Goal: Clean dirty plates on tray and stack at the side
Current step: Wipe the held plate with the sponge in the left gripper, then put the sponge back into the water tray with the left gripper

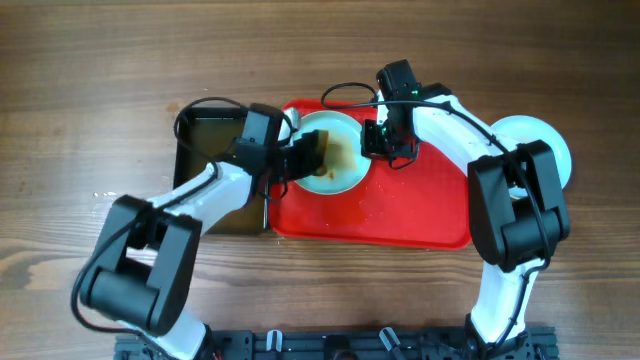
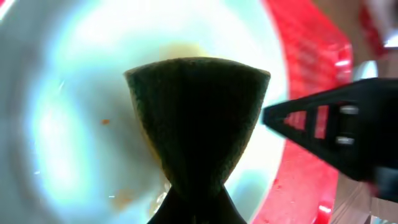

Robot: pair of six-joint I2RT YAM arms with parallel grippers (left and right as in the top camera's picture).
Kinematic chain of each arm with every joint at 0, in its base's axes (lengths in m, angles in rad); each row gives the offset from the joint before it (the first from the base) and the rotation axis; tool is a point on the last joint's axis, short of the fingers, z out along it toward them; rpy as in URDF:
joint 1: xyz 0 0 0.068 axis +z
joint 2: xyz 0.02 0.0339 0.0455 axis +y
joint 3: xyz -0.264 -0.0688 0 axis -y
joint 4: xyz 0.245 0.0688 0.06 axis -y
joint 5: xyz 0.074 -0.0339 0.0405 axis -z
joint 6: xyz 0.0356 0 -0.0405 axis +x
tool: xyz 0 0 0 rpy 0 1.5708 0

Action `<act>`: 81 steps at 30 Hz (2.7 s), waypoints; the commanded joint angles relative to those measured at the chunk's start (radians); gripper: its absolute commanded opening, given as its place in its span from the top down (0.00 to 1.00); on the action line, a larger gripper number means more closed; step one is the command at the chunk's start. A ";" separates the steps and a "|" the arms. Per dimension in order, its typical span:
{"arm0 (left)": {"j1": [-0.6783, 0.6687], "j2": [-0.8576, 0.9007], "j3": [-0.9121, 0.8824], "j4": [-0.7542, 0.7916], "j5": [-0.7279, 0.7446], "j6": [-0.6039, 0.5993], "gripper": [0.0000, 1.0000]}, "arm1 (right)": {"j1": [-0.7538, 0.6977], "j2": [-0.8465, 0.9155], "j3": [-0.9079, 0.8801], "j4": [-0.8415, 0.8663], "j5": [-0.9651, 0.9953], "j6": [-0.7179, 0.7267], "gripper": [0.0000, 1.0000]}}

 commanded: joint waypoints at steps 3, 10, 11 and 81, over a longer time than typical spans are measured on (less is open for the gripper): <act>-0.129 0.002 -0.003 0.012 -0.132 0.033 0.96 | -0.006 0.021 -0.017 -0.013 0.055 -0.009 0.96; -0.190 0.104 -0.003 0.022 -0.260 0.033 0.96 | -0.006 0.021 -0.017 -0.024 0.055 -0.009 0.96; -0.179 0.104 -0.003 0.014 -0.294 0.033 0.96 | -0.006 0.021 -0.017 -0.024 0.055 -0.009 0.96; 0.152 -0.074 -0.048 -0.528 -0.442 0.272 0.96 | -0.006 0.021 -0.017 -0.031 0.056 -0.010 0.96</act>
